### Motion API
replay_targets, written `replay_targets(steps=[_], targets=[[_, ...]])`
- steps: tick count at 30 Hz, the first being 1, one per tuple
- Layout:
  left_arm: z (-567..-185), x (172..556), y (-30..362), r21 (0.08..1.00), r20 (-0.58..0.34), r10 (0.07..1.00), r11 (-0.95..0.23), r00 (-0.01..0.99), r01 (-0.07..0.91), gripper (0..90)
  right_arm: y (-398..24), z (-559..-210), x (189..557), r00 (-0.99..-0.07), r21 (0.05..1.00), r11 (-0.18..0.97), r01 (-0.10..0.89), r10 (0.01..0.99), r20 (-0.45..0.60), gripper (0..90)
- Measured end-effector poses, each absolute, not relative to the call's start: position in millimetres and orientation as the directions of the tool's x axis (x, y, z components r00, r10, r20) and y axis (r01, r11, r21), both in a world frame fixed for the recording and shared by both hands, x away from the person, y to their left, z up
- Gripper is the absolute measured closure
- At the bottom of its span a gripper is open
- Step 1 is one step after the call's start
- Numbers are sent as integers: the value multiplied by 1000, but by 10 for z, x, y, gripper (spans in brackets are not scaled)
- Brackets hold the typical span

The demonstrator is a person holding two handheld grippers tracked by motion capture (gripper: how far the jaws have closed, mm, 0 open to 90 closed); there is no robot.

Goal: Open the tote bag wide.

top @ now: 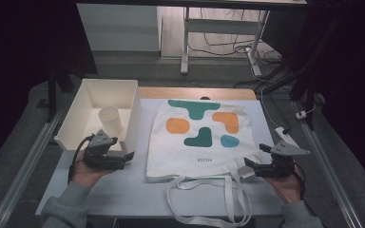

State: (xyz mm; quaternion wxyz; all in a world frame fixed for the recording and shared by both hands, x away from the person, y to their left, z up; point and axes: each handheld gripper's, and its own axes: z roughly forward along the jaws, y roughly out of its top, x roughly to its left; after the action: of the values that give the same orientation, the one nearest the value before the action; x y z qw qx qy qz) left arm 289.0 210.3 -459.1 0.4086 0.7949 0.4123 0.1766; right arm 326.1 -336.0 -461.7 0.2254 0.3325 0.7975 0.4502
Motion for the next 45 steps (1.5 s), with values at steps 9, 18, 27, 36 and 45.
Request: replay_targets(steps=[9,18,27,36,45], targets=[[-4592,2859,2131,801,-60,803,-316,593,509,155,-3367,-4575,3256,-671,881,354,314,739,-57,167],[-4554,2853,2158,812,-74,798,-300,598,500,157,-3261,-4545,3230,-683,877,379,296,725,-82,178],[-4464,2765,2209,834,-109,796,-253,596,490,161,-3203,-4562,3275,-702,875,389,289,708,-83,188],[-4313,2641,2114,853,-92,764,-270,638,447,162,-3185,-4535,3251,-699,881,378,285,711,-79,202],[-4264,2656,1808,844,-58,714,-338,698,416,165,-3152,-4575,3232,-726,877,387,286,685,-66,201]])
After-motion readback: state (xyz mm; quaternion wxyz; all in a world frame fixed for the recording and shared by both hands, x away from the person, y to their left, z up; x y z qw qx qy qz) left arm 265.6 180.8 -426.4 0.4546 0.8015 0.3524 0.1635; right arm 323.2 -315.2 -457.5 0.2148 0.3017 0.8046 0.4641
